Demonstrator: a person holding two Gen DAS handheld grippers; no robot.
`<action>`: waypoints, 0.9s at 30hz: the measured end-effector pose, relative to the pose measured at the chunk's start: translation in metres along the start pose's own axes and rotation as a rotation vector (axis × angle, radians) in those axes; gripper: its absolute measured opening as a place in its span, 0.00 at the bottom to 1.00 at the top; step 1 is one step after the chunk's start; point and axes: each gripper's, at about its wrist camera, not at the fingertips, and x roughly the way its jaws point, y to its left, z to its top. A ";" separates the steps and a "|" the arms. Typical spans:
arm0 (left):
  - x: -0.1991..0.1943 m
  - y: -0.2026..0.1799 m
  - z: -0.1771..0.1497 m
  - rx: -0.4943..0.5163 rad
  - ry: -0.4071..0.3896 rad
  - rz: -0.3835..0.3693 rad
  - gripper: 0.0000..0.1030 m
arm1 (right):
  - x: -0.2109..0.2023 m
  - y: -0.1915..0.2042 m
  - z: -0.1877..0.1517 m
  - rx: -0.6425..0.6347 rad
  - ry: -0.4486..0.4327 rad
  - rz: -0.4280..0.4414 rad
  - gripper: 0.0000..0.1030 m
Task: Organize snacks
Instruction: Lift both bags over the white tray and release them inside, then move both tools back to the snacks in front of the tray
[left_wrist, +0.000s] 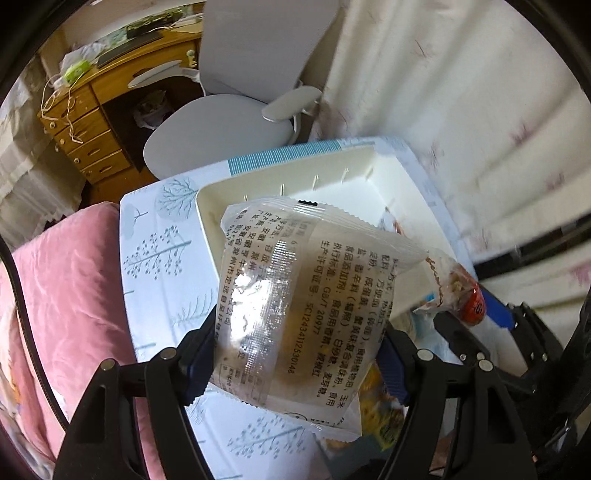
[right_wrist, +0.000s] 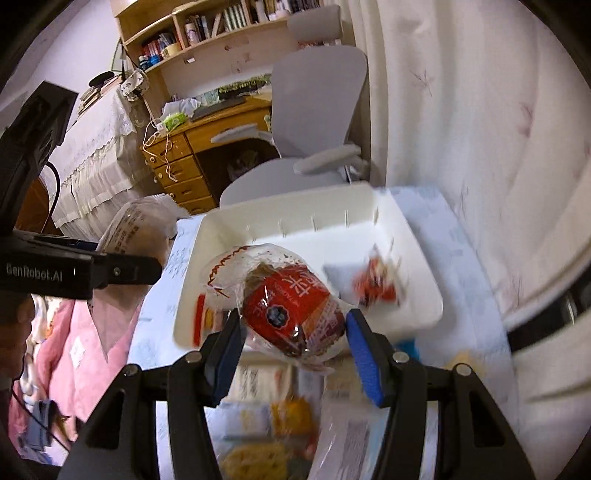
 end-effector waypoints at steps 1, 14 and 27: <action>0.003 0.001 0.004 -0.008 -0.007 -0.003 0.71 | 0.003 -0.002 0.004 0.002 -0.008 0.002 0.54; 0.011 -0.002 0.009 -0.043 -0.028 -0.028 0.85 | 0.022 -0.018 0.014 0.057 -0.001 0.014 0.64; -0.040 -0.001 -0.047 -0.032 -0.064 -0.070 0.85 | -0.036 -0.013 -0.023 0.162 -0.003 -0.029 0.69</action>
